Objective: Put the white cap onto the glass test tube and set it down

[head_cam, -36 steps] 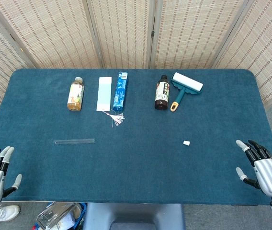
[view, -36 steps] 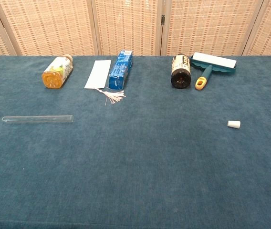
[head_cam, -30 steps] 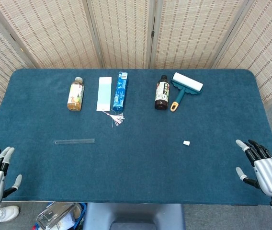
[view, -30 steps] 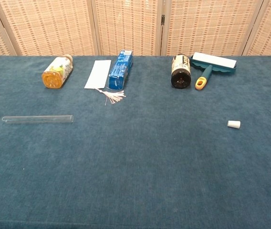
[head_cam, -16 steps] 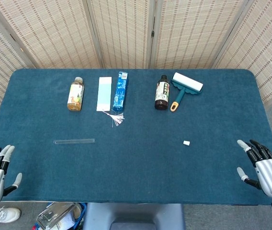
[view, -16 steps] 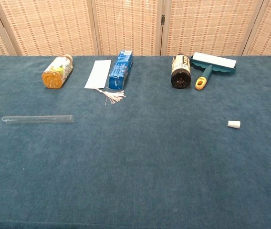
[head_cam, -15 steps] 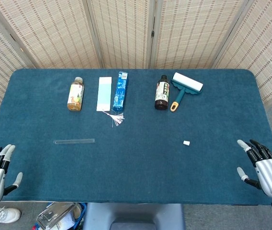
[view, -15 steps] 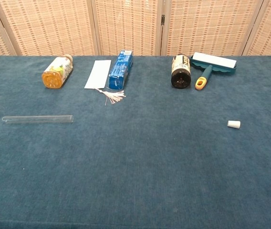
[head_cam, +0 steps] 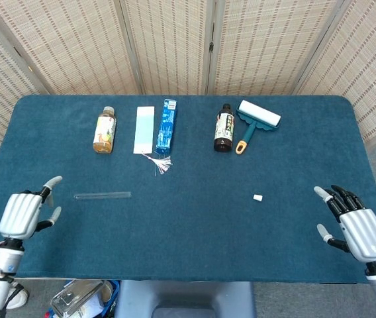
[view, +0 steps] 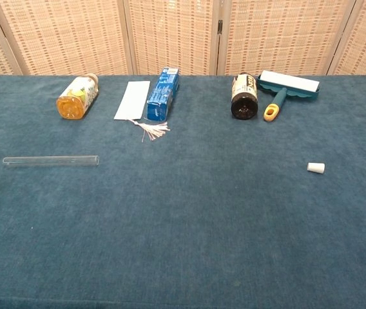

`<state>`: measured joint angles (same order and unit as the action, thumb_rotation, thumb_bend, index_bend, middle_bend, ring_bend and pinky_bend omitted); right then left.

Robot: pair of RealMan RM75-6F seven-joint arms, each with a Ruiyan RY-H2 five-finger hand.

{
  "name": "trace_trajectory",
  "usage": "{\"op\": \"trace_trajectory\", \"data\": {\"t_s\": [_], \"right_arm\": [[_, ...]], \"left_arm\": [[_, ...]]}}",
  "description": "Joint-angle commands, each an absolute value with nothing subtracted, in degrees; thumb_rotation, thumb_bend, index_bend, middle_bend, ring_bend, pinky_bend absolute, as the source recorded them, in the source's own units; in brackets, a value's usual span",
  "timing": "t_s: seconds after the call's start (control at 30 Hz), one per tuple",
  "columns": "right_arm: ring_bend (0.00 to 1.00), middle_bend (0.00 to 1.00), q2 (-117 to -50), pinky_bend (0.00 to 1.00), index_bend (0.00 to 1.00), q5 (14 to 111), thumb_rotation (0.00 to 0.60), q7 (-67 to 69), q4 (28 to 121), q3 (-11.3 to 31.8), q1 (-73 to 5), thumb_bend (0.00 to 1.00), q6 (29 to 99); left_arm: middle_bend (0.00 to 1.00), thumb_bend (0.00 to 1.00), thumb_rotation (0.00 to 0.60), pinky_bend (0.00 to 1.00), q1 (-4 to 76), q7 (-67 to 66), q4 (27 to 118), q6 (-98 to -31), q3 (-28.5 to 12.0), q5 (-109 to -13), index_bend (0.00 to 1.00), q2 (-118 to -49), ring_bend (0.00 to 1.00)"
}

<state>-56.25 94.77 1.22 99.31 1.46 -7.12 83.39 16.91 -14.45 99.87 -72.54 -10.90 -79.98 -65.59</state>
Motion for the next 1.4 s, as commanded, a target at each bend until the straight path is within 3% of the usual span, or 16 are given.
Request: {"op": "trace_trajectory", "data": {"t_s": [0.03,0.17,0.57,0.93,1.4], "right_arm": [[0.1,0.2,-56.21,0.17,0.1,94.45,0.6,0.93,99.5,1.56,-7.4,0.34,82.95],[0.11,0.2,-55.93,0.17,0.1,93.99,0.6,0.74,99.72,1.59,-7.4,0.34,82.88],[0.12,0.2,-55.93,0.17,0.1,92.65,0.6,1.77,98.73,1.88,-8.01,0.33,81.91],[0.13,0.2,-55.84,0.17,0.1,91.9,0.6,3.26,97.39,1.77,-8.04,0.33,81.69],[0.14,0.2,-55.55,0.17,0.1,91.41,0.6,3.63,97.15,1.58,-7.76,0.33,81.88]], "left_arm": [[0.93,0.34,0.6,1.0,21.47,-16.44,98.34,-67.37,-13.08,-75.92,0.3,-68.05,1.0],[0.99,0.34,0.6,1.0,25.4,-17.73,97.04,-61.54,-14.11,-70.34,0.31,-70.02,1.0],[1.0,0.34,0.6,1.0,33.57,-24.19,93.18,-52.67,-13.54,-56.11,0.33,-75.27,1.0],[1.0,0.32,0.6,1.0,38.3,-29.65,86.55,-53.17,-11.69,-48.16,0.4,-82.65,1.0],[1.0,0.29,0.6,1.0,41.15,-31.7,81.53,-54.54,-10.97,-43.87,0.44,-87.18,1.0]]}}
